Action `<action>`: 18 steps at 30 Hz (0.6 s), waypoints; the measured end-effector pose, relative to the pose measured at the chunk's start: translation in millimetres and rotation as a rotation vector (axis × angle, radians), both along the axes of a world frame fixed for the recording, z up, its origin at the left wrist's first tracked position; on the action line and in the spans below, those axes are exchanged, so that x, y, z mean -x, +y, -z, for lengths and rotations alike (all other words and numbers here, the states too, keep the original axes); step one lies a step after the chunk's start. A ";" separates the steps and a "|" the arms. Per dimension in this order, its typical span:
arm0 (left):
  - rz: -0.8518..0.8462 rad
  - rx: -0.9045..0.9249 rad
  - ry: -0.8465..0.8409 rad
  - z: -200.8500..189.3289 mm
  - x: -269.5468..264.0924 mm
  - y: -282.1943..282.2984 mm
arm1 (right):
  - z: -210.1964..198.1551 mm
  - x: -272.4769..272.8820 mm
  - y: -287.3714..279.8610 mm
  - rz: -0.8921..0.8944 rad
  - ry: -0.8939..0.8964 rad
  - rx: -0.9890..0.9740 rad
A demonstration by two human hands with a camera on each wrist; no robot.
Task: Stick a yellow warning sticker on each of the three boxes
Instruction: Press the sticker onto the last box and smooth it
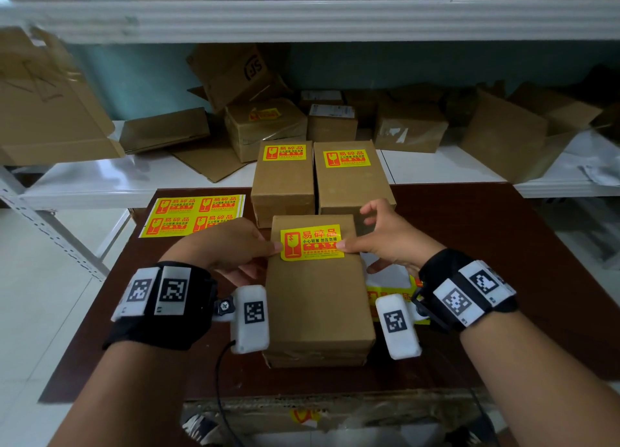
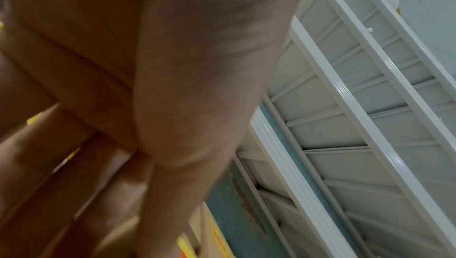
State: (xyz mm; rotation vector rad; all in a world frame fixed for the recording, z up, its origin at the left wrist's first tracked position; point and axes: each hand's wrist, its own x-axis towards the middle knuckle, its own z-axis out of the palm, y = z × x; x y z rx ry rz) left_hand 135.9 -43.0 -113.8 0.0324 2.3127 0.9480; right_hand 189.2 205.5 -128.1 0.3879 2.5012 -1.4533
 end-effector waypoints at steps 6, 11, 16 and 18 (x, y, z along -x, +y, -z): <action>0.055 0.052 -0.021 0.1 -4.6 -7.5 | 1.4 -7.4 2.9 -0.100 -0.163 0.139; 0.078 -0.038 0.063 -20.0 -3.8 -20.9 | -23.9 -8.2 3.4 -0.130 -0.074 0.258; -0.068 -0.317 0.301 -51.6 -11.5 -25.6 | -55.1 -12.4 2.7 -0.074 0.173 0.271; -0.112 -0.367 0.359 -58.4 -14.9 -24.2 | -60.9 -12.9 0.3 -0.061 0.255 0.311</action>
